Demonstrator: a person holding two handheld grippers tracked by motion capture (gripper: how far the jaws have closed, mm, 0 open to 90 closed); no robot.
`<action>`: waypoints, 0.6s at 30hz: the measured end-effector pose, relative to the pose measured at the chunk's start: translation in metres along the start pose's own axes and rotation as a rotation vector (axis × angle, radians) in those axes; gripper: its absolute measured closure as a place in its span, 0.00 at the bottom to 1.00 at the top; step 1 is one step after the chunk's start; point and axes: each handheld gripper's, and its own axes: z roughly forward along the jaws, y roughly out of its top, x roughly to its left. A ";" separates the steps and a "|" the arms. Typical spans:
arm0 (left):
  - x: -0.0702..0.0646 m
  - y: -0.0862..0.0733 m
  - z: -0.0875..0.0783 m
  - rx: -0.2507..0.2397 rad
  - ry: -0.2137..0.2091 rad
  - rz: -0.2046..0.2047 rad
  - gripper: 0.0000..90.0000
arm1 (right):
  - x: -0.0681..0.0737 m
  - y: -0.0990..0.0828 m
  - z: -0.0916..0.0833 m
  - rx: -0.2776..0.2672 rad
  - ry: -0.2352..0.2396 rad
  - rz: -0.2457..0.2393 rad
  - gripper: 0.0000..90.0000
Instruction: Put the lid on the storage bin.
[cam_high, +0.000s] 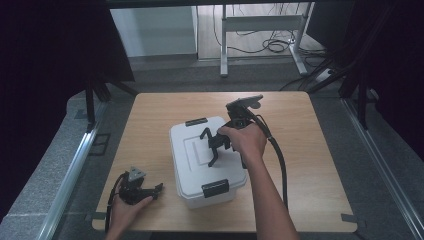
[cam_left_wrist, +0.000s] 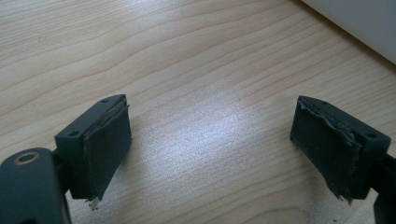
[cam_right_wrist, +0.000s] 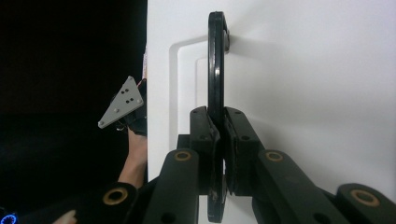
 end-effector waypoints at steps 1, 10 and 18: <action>0.000 0.000 0.000 0.000 0.000 0.000 0.14 | 0.000 0.000 0.001 0.001 0.001 0.000 0.92; 0.000 0.000 0.000 0.000 0.000 0.000 0.14 | -0.001 0.002 0.013 -0.002 0.008 0.004 0.92; 0.000 0.000 0.000 0.001 -0.002 0.003 0.14 | -0.008 0.002 0.018 0.000 0.027 0.016 0.92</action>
